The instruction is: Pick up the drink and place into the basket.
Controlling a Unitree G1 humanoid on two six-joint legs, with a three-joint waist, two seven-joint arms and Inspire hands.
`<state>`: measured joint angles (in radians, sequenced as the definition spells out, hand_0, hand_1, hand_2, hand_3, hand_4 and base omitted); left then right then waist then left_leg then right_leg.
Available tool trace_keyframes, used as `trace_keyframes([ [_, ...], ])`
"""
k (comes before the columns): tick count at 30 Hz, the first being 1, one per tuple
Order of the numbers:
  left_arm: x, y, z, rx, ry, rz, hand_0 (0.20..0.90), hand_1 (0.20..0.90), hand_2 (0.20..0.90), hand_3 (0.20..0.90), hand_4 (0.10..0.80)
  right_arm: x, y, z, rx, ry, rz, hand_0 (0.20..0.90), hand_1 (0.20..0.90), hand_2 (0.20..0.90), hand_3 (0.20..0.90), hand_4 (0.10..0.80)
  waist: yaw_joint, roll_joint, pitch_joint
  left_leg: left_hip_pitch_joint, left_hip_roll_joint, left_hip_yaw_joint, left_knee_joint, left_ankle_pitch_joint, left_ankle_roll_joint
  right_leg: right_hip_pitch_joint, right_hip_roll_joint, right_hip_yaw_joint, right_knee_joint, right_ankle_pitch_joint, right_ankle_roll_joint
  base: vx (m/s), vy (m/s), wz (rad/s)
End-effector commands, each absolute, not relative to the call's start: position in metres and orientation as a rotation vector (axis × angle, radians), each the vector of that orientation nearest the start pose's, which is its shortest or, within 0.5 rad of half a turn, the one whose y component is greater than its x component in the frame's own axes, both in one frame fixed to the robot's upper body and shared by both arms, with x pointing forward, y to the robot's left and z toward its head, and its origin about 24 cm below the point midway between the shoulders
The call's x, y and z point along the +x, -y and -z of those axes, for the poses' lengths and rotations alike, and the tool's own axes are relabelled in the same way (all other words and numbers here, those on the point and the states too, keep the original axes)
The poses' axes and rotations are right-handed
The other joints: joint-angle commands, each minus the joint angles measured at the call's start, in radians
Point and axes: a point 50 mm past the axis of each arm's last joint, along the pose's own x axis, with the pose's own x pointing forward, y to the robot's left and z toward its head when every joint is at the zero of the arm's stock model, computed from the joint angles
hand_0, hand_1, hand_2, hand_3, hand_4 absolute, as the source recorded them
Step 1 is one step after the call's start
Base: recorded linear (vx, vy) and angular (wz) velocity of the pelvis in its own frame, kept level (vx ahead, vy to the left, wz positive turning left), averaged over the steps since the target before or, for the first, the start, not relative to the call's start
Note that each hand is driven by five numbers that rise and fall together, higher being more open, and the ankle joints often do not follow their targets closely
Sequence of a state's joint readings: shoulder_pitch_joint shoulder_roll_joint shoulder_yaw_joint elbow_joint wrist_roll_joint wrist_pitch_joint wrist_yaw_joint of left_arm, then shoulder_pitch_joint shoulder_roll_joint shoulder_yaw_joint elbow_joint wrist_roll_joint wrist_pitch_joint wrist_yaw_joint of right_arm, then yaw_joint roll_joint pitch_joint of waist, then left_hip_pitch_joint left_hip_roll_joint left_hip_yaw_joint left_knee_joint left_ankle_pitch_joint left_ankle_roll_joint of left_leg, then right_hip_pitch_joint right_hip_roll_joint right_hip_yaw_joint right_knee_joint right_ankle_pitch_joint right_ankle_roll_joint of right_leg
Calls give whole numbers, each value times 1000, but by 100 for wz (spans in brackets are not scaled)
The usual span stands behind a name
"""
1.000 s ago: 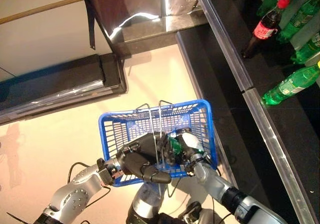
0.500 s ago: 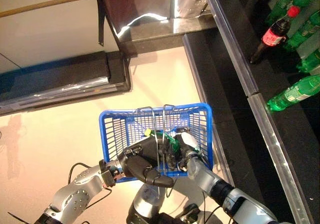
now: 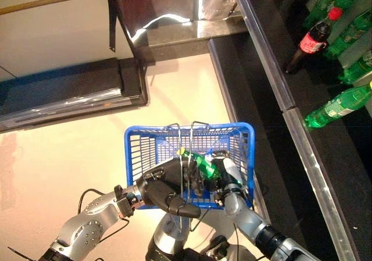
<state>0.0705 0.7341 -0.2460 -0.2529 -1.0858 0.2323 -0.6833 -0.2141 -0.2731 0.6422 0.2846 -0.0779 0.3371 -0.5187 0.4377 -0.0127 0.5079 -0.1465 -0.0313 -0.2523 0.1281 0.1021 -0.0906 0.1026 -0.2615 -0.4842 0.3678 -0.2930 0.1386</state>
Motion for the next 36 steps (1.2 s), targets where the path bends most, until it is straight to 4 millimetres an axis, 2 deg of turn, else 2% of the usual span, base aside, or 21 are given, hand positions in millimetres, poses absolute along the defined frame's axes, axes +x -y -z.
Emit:
trace_keyframes([
  [1, 159, -142, -218, -568, 782, 1523, 300, 300, 300, 200, 100, 270, 139, -33, -703, -50, 149, 900, 900, 900, 900, 800, -53, -8, -156, 19, 9, 8, 60, -64, 39, -12, 47, 32, -64, 182, -35, -14, -34, -16],
  [8, 158, -155, -221, -565, 806, 1426, 300, 300, 300, 200, 100, 260, 158, -92, -624, 110, 127, 900, 900, 900, 900, 800, -98, -25, -159, 29, 23, 34, 54, -65, 33, -14, 56, 54, -73, 184, -30, -1, 0, -13],
  [13, 158, -164, -219, -579, 782, 1355, 300, 300, 300, 200, 100, 247, 167, -121, -548, 216, 89, 900, 900, 900, 900, 800, -117, -39, -164, 37, 33, 53, 57, -69, 31, -9, 60, 62, -73, 185, -27, 23, -16, -9],
  [17, 157, -169, -216, -597, 761, 1309, 300, 300, 300, 200, 100, 239, 170, -136, -475, 284, 59, 900, 900, 900, 900, 800, -124, -41, -170, 47, 38, 63, 56, -71, 30, 0, 61, 64, -76, 184, -26, 35, -6, -3],
  [20, 159, -175, -212, -588, 745, 1221, 300, 300, 300, 200, 100, 228, 166, -153, -265, 387, -40, 900, 900, 900, 900, 800, -128, -43, -174, 60, 44, 76, 53, -75, 27, 7, 62, 69, -76, 178, -26, 22, 1, -1],
  [21, 159, -175, -212, -588, 745, 1221, 300, 300, 300, 200, 100, 228, 167, -154, -265, 387, -40, 900, 900, 900, 900, 800, -129, -43, -176, 58, 44, 74, 51, -72, 28, 6, 63, 66, -79, 181, -26, 0, 0, 0],
  [22, 160, -180, -208, -528, 750, 1142, 300, 300, 300, 200, 100, 220, 164, -164, -133, 458, -110, 900, 900, 900, 900, 800, -134, -44, -183, 62, 47, 78, 50, -73, 25, 8, 65, 66, -80, 180, -27, 32, 15, -2],
  [25, 159, -186, -203, -465, 738, 1072, 300, 300, 300, 200, 100, 208, 163, -177, 53, 530, -231, 900, 900, 900, 900, 800, -138, -42, -196, 73, 50, 83, 43, -72, 24, 15, 66, 66, -84, 176, -29, 15, 7, 0],
  [26, 159, -186, -203, -465, 738, 1072, 300, 300, 300, 200, 100, 208, 163, -177, 53, 529, -231, 900, 900, 900, 900, 800, -137, -42, -197, 73, 50, 83, 43, -72, 24, 16, 66, 66, -84, 176, -29, 46, 28, -4],
  [29, 174, -166, -194, -433, 669, 997, 300, 300, 300, 200, 100, 206, 148, -184, 256, 563, -360, 900, 900, 900, 900, 800, -144, -45, -219, 101, 52, 83, 31, -70, 25, 30, 67, 72, -88, 175, -29, 115, 4, -6],
  [31, 193, -148, -186, -441, 582, 910, 300, 300, 300, 200, 100, 206, 132, -183, 445, 548, -473, 900, 900, 900, 900, 800, -166, -50, -253, 134, 60, 99, 14, -72, 23, 44, 75, 87, -97, 176, -27, 147, 19, -7],
  [33, 201, -151, -175, -446, 542, 863, 300, 300, 300, 200, 100, 206, 128, -178, 528, 530, -538, 900, 900, 900, 900, 800, -182, -48, -272, 150, 66, 116, 4, -72, 21, 51, 78, 99, -103, 176, -27, 89, 63, -18],
  [34, 202, -164, -159, -456, 505, 818, 300, 300, 300, 200, 100, 200, 131, -168, 601, 506, -586, 900, 900, 900, 900, 800, -198, -39, -292, 166, 73, 132, -8, -72, 20, 57, 79, 105, -111, 175, -28, 49, 69, -17],
  [35, 201, -168, -156, -460, 497, 811, 300, 300, 300, 200, 100, 198, 132, -166, 616, 499, -594, 900, 900, 900, 900, 800, -201, -37, -297, 170, 75, 136, -11, -72, 20, 58, 79, 107, -113, 175, -27, 54, 108, -11],
  [36, 191, -185, -140, -491, 437, 767, 300, 300, 300, 200, 100, 188, 141, -152, 686, 454, -630, 900, 900, 900, 900, 800, -218, -28, -320, 187, 85, 157, -24, -72, 21, 62, 80, 112, -122, 175, -28, 22, 65, -5],
])
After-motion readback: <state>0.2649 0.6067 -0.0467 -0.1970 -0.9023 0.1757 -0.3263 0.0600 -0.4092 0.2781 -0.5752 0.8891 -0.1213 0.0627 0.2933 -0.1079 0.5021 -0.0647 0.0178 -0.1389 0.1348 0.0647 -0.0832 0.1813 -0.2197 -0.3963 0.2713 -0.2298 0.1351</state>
